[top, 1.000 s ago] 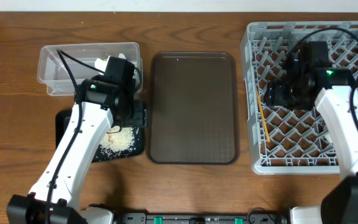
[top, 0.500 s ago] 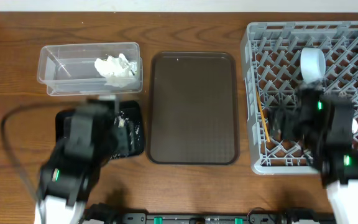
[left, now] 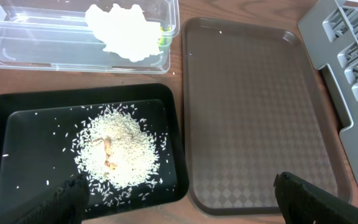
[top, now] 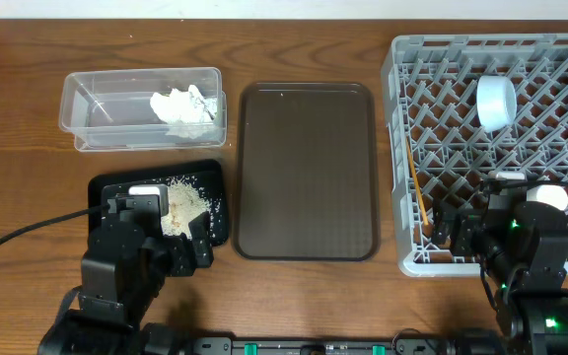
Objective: Sort waste into correct bins and load items into the dishwasher rack
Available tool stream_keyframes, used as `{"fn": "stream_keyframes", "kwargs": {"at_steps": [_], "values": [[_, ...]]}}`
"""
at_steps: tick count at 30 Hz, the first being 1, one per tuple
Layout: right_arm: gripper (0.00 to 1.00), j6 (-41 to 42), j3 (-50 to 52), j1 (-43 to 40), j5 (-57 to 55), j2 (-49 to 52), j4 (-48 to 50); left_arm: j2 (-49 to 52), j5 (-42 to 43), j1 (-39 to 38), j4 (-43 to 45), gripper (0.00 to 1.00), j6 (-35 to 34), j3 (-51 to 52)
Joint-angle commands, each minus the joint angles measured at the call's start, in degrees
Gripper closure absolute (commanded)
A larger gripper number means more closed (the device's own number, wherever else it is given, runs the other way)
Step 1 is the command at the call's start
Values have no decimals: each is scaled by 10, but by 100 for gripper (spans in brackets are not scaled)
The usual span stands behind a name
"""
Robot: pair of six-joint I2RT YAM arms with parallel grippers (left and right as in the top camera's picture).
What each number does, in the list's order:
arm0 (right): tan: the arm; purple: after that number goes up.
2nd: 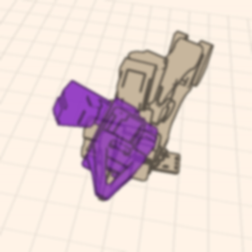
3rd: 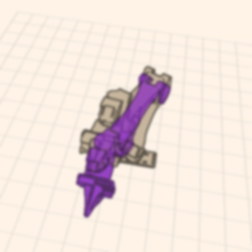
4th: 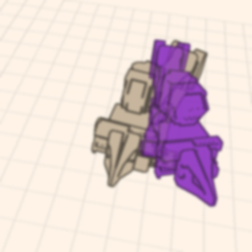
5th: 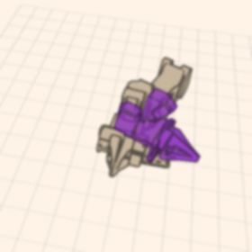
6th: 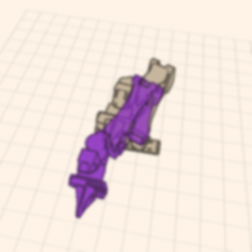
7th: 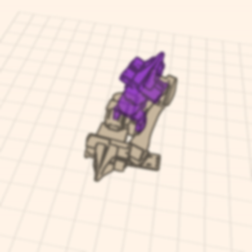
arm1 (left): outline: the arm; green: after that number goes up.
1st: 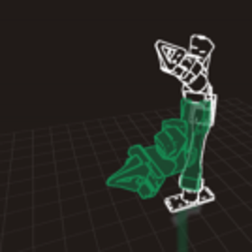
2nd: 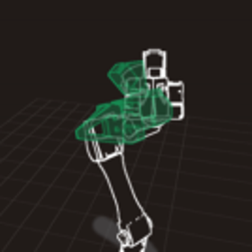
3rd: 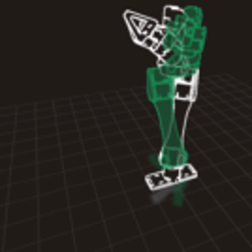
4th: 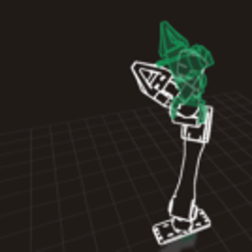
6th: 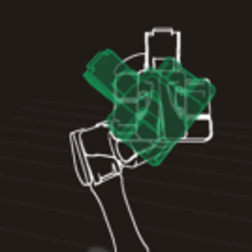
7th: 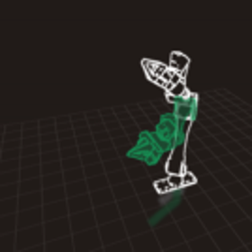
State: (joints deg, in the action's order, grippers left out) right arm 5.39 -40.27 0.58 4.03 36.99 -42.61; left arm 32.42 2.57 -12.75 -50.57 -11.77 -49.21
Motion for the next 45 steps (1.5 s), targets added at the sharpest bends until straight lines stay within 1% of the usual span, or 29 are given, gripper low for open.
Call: {"fn": "stream_keyframes", "kwargs": {"at_steps": [1,16,18,21,24,28,31,34,38,41,45], "values": [[1,-3,5,-1,-8,-2,-2,-2,-9,3,1,2,-1,3],[1,-3,5,0,-8,-2,-5,-2,-9,3,1,2,-1,3],[1,-4,7,9,-11,-16,-5,-2,-9,3,1,2,-1,3],[1,-12,12,19,-49,-49,-2,-2,-9,3,1,1,-1,3],[1,-12,36,27,-49,-96,17,-2,-9,3,1,1,-1,3],[1,-12,104,29,-41,-177,82,-2,-9,3,1,1,-1,3],[1,-12,173,29,-25,-233,158,-2,-9,3,1,1,-1,3],[1,-12,250,29,-21,-286,256,-2,-9,3,1,1,-1,3],[1,-12,323,29,-21,-331,352,-2,-9,3,1,1,-1,3],[1,-12,360,28,-21,-359,394,-2,-9,3,1,1,-1,3],[1,-12,394,28,-20,-367,411,-2,-9,3,1,1,-1,3]]}}
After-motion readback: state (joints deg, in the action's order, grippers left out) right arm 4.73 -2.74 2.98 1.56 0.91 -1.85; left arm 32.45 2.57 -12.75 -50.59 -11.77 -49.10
